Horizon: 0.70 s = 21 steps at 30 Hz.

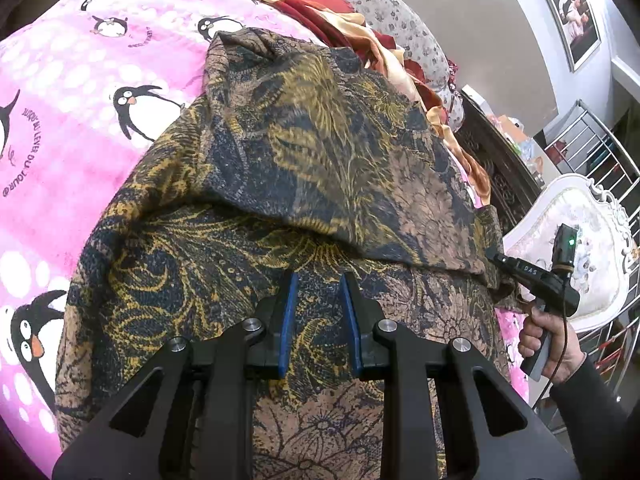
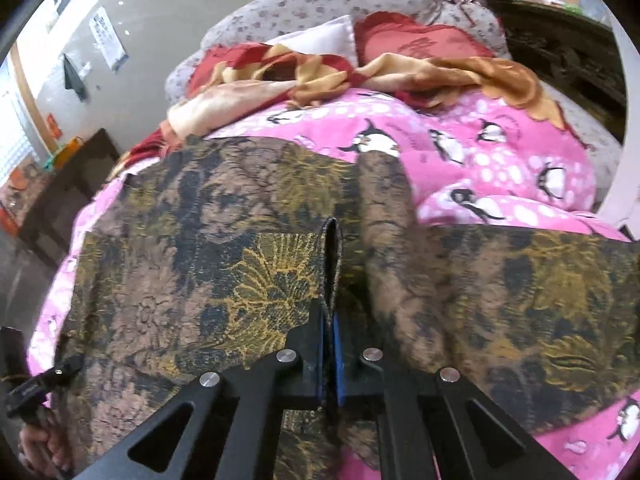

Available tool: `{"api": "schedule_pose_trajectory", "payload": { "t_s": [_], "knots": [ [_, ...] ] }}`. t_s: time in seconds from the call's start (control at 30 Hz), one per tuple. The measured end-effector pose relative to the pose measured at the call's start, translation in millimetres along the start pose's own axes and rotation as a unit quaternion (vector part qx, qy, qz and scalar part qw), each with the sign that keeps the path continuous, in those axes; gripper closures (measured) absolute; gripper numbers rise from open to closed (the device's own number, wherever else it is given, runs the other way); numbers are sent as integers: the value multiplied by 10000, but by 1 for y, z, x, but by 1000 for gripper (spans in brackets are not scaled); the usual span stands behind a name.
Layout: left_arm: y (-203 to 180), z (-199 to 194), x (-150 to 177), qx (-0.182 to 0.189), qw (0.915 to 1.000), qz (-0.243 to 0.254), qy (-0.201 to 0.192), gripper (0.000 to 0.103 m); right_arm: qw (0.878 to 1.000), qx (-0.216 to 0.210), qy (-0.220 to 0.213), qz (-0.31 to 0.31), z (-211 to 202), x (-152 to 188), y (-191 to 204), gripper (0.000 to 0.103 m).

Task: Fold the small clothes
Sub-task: 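Open the right gripper, then the left gripper, releasing the folded side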

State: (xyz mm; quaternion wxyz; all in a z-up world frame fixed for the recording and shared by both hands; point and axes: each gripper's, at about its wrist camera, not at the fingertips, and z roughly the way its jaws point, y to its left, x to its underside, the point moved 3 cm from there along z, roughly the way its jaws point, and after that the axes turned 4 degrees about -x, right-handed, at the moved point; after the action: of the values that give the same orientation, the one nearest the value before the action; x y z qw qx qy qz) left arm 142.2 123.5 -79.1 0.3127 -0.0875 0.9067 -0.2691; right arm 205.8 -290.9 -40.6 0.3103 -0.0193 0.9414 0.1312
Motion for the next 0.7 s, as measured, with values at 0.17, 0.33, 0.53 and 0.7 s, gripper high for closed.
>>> {"api": "schedule_pose_trajectory", "payload": {
  "t_s": [0.17, 0.33, 0.53, 0.7],
  "knots": [
    [0, 0, -1, -28, 10000, 8, -1, 82, 9996, 153, 240, 89, 8, -1, -4, 100],
    [-5, -18, -17, -114, 9998, -28, -145, 82, 9995, 263, -57, -133, -18, -13, 7, 99],
    [-17, -18, -89, -853, 9932, 286, -733, 66, 9945, 336, -783, -605, -52, -30, 38, 84],
    [-17, 44, -132, -1357, 9894, 311, -413, 66, 9982, 309, -274, -446, -1, -24, 55, 78]
  ]
}}
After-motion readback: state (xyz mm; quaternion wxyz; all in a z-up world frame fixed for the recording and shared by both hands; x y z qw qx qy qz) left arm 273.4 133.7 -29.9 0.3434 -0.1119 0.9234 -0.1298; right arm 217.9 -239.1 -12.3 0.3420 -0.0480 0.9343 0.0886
